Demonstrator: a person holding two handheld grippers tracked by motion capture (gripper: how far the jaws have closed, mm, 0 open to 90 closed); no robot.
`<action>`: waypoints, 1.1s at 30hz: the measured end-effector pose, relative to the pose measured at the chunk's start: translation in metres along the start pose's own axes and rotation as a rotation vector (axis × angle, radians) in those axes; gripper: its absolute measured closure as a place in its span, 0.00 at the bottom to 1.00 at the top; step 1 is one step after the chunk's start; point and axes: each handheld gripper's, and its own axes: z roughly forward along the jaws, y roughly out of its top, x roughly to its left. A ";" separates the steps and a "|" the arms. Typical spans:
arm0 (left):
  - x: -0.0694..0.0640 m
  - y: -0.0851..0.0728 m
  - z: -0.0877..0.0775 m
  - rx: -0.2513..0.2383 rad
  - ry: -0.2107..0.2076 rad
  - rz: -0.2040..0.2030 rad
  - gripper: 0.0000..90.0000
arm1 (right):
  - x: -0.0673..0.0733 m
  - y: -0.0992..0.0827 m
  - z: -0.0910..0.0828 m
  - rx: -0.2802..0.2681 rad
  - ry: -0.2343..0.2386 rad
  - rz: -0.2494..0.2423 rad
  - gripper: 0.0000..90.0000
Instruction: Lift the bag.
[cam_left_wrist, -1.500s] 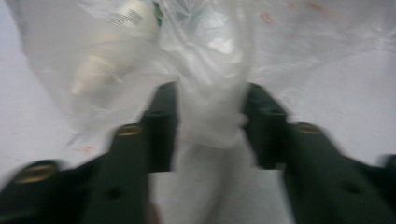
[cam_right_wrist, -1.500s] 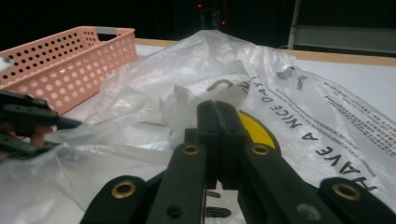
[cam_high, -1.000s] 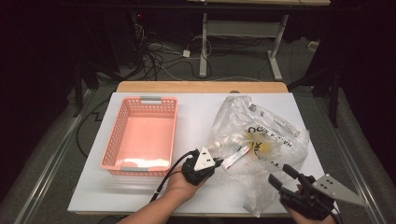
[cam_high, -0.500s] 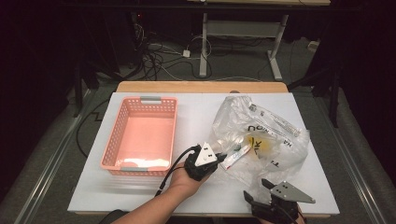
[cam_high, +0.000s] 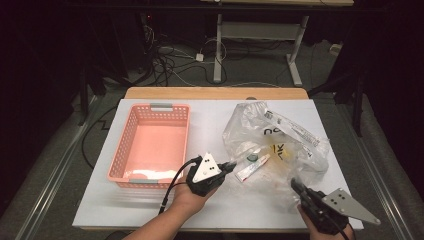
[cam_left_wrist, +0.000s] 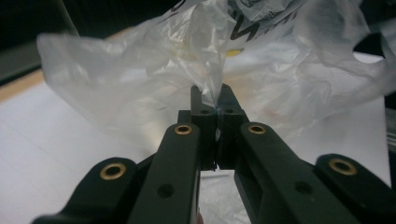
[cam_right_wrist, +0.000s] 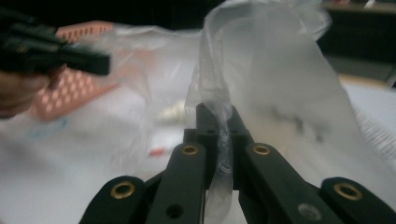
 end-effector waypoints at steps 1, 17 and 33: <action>-0.001 0.005 -0.004 -0.018 0.008 0.008 0.97 | -0.002 0.006 -0.001 -0.027 -0.005 -0.005 1.00; 0.020 0.098 -0.028 -0.285 0.115 0.056 0.97 | -0.025 0.137 0.013 -0.355 -0.047 -0.094 1.00; 0.080 0.159 -0.015 -0.347 0.244 0.009 0.97 | -0.082 0.210 0.022 -0.430 -0.187 -0.069 1.00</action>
